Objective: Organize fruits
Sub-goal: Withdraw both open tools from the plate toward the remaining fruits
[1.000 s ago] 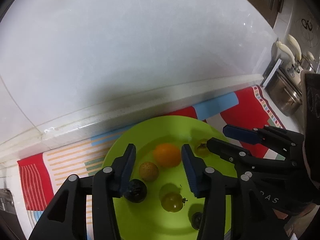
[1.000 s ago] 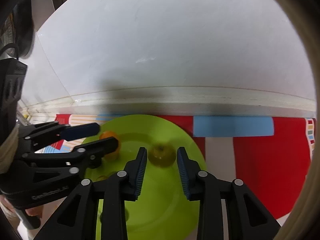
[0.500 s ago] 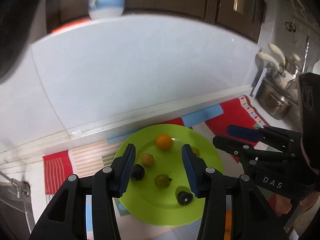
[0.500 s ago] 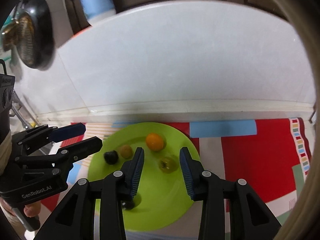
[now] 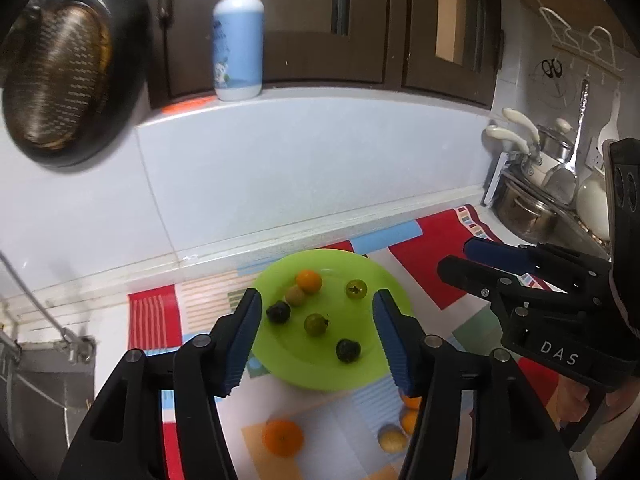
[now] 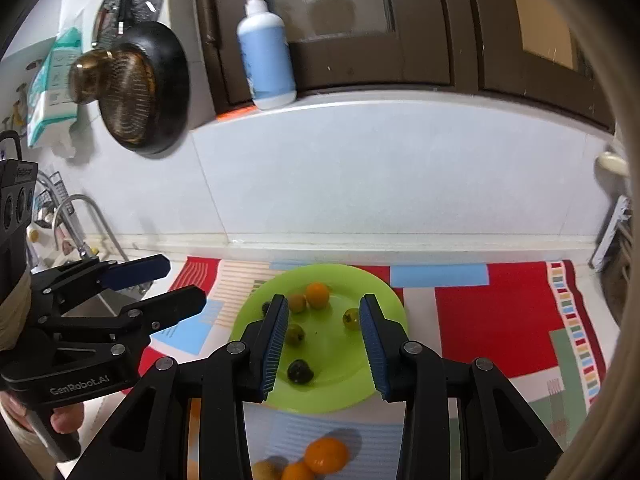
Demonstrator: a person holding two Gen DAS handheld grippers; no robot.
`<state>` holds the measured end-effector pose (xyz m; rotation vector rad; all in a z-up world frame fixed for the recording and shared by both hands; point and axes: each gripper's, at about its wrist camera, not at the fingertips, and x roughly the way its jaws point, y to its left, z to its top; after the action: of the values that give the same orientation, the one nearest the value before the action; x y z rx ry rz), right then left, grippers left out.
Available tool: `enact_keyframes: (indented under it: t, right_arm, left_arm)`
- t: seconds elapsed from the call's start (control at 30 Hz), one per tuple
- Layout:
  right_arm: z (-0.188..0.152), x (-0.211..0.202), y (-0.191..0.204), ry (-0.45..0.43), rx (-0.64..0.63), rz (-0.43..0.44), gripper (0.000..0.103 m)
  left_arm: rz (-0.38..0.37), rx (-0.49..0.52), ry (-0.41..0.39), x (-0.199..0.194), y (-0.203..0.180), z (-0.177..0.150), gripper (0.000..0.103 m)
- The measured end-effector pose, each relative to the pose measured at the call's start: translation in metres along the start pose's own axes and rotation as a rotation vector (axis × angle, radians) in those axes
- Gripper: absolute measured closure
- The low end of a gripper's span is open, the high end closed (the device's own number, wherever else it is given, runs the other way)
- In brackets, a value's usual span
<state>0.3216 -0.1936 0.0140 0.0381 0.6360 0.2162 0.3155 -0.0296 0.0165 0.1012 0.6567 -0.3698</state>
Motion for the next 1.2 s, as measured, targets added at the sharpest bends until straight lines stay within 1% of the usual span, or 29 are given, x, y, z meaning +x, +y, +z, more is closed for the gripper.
enact_keyframes:
  t: [0.03, 0.07, 0.13, 0.23, 0.33, 0.47, 0.5, 0.53, 0.6, 0.83, 0.93, 1.1, 1.2]
  right_arm:
    - [-0.002, -0.006, 0.003, -0.008, -0.004, 0.001, 0.064]
    - [-0.003, -0.015, 0.007, -0.014, -0.011, 0.002, 0.060]
    - [-0.007, -0.027, 0.012, -0.026, -0.018, 0.003, 0.057]
    - [-0.014, -0.036, 0.016, -0.039, -0.029, 0.004, 0.057]
    - [-0.022, -0.048, 0.023, -0.046, -0.035, 0.014, 0.057]
    - [-0.031, -0.064, 0.033, -0.058, -0.042, 0.016, 0.057]
    - [-0.034, -0.067, 0.036, -0.060, -0.041, 0.011, 0.055]
    - [-0.037, -0.071, 0.039, -0.061, -0.032, 0.006, 0.051]
    - [-0.043, -0.075, 0.043, -0.066, -0.019, 0.000, 0.050]
    - [-0.059, -0.080, 0.069, -0.077, 0.018, -0.075, 0.050]
    - [-0.063, -0.083, 0.080, -0.091, 0.040, -0.118, 0.050]
    - [-0.073, -0.084, 0.097, -0.130, 0.112, -0.206, 0.050]
    - [-0.083, -0.081, 0.105, -0.134, 0.165, -0.248, 0.050]
  left_arm:
    - [0.005, 0.002, -0.006, -0.005, -0.001, -0.002, 0.044]
    - [0.010, 0.007, -0.013, -0.013, -0.003, -0.005, 0.044]
    - [0.029, 0.006, -0.026, -0.026, -0.005, -0.010, 0.042]
    - [0.040, 0.000, -0.035, -0.042, -0.005, -0.017, 0.041]
    - [0.054, -0.009, -0.040, -0.056, -0.005, -0.027, 0.037]
    - [0.068, -0.015, -0.044, -0.069, -0.003, -0.039, 0.037]
    - [0.069, -0.016, -0.045, -0.073, -0.002, -0.043, 0.036]
    - [0.066, -0.018, -0.044, -0.075, -0.001, -0.045, 0.036]
    - [0.056, -0.022, -0.043, -0.078, 0.003, -0.049, 0.034]
    - [0.021, 0.014, -0.039, -0.085, 0.025, -0.060, 0.033]
    - [0.016, 0.047, -0.060, -0.088, 0.034, -0.063, 0.029]
    - [-0.024, 0.080, -0.073, -0.087, 0.052, -0.068, 0.029]
    - [-0.047, 0.115, -0.063, -0.081, 0.060, -0.073, 0.029]
